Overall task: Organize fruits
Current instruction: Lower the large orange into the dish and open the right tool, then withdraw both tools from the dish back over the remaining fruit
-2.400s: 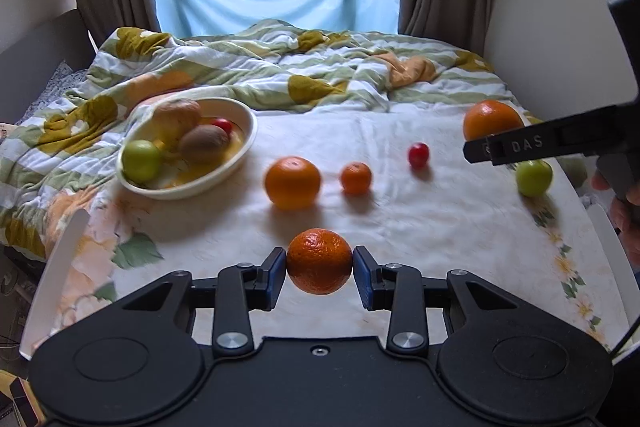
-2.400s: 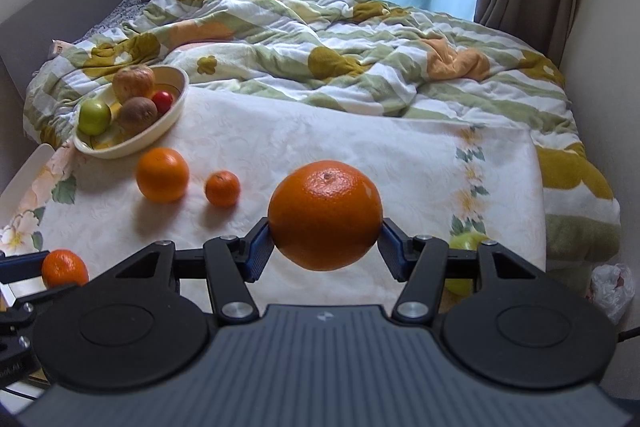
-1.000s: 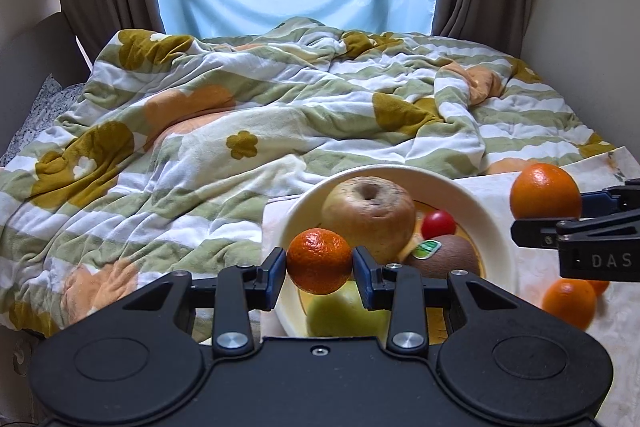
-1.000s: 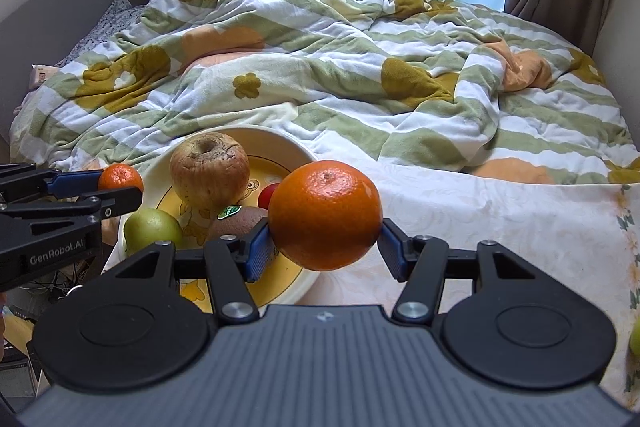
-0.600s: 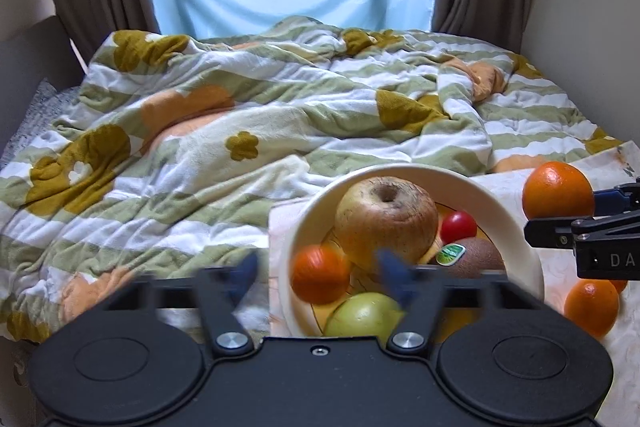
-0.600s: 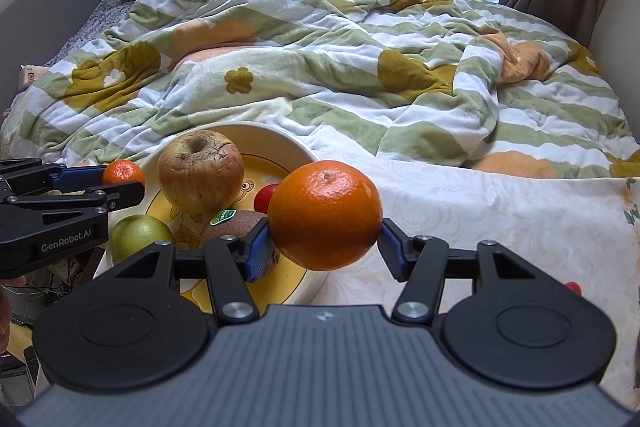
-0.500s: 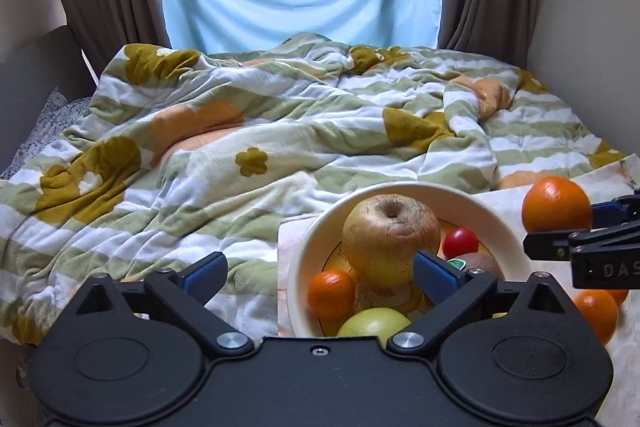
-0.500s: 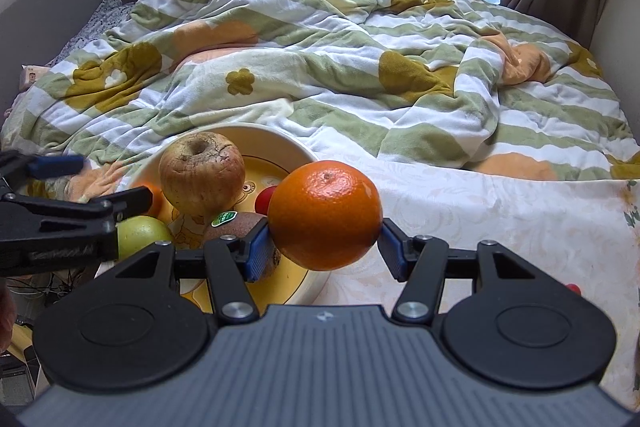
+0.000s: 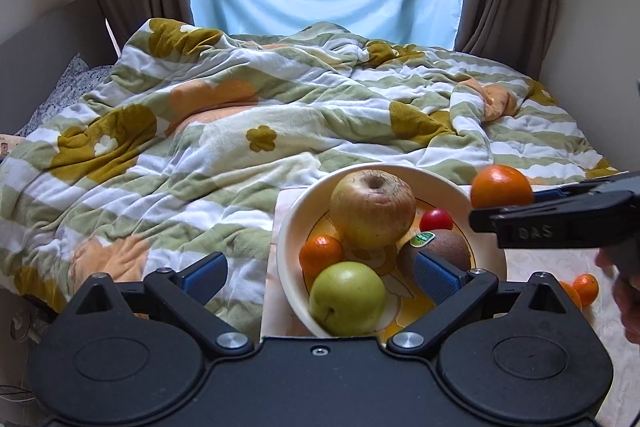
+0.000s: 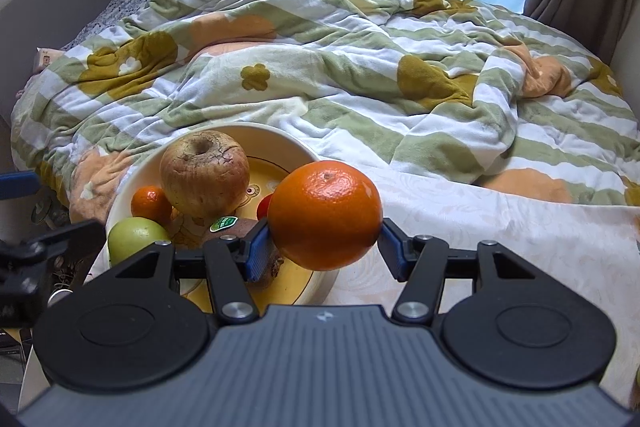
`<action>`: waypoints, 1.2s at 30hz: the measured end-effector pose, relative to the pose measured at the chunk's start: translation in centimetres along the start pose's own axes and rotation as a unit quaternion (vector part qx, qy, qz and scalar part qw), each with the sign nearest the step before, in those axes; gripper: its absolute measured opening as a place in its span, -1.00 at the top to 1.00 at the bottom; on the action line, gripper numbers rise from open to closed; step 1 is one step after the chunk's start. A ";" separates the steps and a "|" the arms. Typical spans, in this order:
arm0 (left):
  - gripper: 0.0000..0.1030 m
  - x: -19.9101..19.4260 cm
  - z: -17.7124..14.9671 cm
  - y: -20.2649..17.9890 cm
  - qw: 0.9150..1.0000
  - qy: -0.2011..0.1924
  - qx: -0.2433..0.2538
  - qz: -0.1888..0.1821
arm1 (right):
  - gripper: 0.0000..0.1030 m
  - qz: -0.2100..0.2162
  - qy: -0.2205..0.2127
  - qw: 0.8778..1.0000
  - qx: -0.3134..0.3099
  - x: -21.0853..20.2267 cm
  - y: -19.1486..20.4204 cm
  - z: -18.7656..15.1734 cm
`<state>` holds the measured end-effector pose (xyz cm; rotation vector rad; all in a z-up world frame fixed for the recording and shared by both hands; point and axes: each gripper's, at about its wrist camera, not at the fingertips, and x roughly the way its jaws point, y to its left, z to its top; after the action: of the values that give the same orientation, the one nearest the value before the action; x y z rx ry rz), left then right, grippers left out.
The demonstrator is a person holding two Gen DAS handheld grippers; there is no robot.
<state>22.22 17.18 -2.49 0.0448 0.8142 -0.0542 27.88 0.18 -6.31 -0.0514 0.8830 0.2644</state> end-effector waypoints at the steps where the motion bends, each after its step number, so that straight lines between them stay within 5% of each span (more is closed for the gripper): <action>1: -0.97 -0.1 -0.1 -0.1 1.000 0.000 0.000 0.002 | -0.40 0.004 0.001 1.000 0.000 0.3 0.0 0.1; 13: -0.97 -0.3 -1.3 -0.6 1.000 0.007 -0.006 0.008 | -0.44 0.026 0.003 1.000 -0.005 2.3 0.4 0.4; 17: -0.97 -0.6 -1.5 -0.9 1.000 0.008 -0.002 0.007 | -0.98 0.026 -0.013 1.000 0.000 1.6 0.6 0.5; 36: -0.98 -5.8 -1.8 -1.9 1.000 -0.031 0.004 -0.005 | -1.00 -0.005 -0.041 0.999 0.015 -5.6 0.4 -0.7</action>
<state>16.76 15.57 0.45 0.0471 0.7532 -0.0682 23.87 -0.65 -2.45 -0.0167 0.8041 0.2420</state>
